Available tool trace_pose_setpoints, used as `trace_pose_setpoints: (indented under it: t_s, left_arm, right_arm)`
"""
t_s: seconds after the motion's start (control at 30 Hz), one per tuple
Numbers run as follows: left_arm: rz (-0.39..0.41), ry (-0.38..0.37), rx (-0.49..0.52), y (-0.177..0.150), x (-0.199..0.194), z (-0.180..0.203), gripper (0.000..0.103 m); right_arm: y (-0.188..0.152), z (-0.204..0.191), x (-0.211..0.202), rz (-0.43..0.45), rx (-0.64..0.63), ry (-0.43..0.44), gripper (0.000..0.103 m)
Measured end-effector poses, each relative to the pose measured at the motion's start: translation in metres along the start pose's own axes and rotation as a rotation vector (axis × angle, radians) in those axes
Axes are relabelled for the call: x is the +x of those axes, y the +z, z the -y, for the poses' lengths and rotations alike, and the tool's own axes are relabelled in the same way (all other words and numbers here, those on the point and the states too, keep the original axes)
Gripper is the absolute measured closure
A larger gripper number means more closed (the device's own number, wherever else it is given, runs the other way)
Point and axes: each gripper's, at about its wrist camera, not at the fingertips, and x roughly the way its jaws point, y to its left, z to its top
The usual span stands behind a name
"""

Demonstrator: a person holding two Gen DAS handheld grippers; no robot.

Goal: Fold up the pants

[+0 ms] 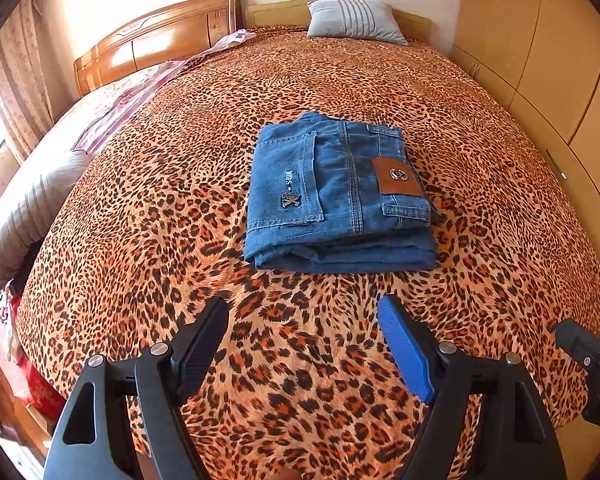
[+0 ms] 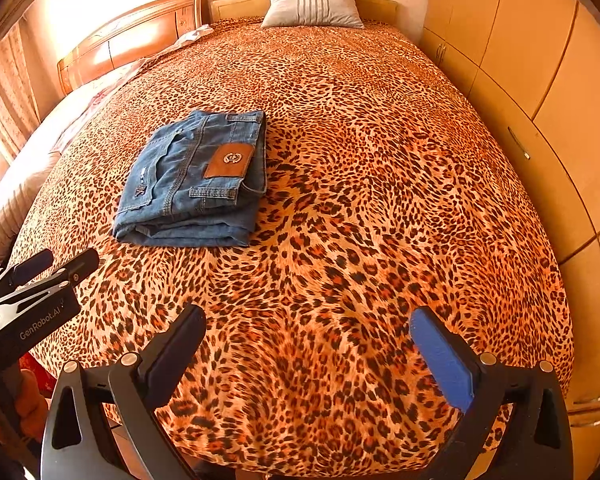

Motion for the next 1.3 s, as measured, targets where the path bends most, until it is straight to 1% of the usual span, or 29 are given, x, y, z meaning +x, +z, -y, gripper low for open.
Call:
trace_pose_setpoints:
  t_s: [0.4,0.83,1.13,1.3]
  left_arm:
    - [-0.016,-0.005,0.005,-0.002,0.002,0.002,0.027]
    - [-0.016,-0.002,0.007,-0.003,0.003,0.002,0.027]
    - [-0.020,-0.013,0.012,-0.002,0.004,0.001,0.027]
    - [0.007,-0.025,0.000,0.000,-0.003,0.000,0.027]
  right_arm:
    - [-0.001,0.016,0.006,-0.020,0.028,-0.007,0.000]
    - [-0.001,0.016,0.011,-0.033,0.026,-0.011,0.000]
    - [-0.003,0.015,0.015,-0.049,0.033,-0.017,0.000]
    - [-0.003,0.016,0.017,-0.055,0.041,-0.021,0.000]
